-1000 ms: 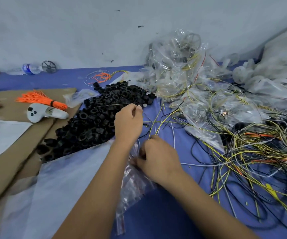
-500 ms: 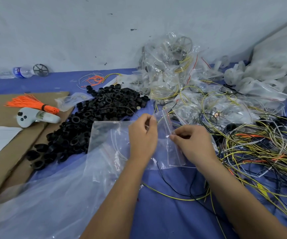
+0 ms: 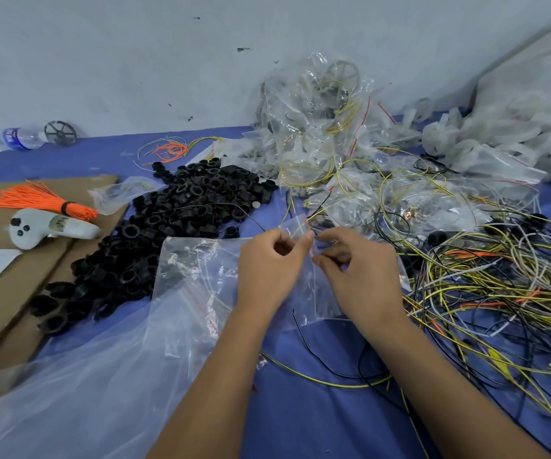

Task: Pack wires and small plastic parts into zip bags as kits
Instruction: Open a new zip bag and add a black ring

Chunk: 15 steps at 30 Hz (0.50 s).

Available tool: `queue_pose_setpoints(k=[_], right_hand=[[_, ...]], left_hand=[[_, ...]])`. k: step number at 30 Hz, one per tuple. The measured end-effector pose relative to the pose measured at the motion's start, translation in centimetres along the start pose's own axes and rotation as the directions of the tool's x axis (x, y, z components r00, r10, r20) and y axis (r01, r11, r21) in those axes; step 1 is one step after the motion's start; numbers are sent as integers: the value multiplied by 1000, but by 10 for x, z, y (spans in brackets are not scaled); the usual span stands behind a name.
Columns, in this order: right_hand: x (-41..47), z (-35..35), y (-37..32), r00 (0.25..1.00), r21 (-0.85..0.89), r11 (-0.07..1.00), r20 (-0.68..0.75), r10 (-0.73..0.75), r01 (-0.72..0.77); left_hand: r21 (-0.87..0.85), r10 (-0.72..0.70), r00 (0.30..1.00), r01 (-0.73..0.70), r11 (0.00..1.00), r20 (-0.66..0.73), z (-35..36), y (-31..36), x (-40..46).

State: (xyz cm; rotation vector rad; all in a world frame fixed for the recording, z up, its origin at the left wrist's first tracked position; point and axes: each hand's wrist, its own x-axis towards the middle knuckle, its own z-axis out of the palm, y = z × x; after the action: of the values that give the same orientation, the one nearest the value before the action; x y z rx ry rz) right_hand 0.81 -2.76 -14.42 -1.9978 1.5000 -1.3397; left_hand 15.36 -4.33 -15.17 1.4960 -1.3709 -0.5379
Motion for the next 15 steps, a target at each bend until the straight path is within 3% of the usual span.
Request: queue_pose_setpoints(k=[7, 15], right_hand=[[0, -1, -11, 987, -120, 983, -60, -148, 141], [-1, 4, -5, 982, 26, 983, 39, -184, 183]], left_hand=[[12, -23, 1000, 23, 1000, 5, 0, 0, 0], [-79, -64, 995, 70, 994, 81, -3, -4, 1]])
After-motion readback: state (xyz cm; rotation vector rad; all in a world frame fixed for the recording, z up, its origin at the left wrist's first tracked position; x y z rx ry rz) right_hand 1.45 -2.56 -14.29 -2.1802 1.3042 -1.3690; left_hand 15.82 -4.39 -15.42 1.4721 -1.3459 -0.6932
